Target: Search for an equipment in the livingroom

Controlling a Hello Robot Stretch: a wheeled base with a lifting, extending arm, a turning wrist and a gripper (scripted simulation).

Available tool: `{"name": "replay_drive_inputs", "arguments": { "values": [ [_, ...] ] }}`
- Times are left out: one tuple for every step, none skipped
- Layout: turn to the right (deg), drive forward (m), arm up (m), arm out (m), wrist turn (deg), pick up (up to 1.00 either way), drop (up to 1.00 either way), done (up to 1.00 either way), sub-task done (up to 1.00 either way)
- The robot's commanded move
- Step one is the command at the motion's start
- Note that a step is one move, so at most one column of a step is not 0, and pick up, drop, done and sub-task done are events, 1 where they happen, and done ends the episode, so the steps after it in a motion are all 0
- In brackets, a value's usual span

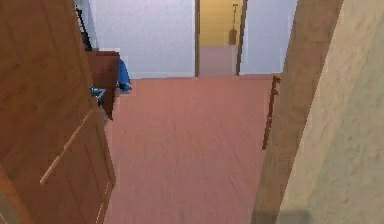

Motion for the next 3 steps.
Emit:
{"name": "replay_drive_inputs", "arguments": {
  "values": [
    [3.0, 0.00, 0.00, 0.00, 0.0, 0.00, 0.00, 0.00, 0.00],
    [-18.0, 0.00, 0.00, 0.00, 0.0, 0.00, 0.00, 0.00, 0.00],
    [-3.0, 0.00, 0.00, 0.00, 0.0, 0.00, 0.00, 0.00, 0.00]
  ]
}}
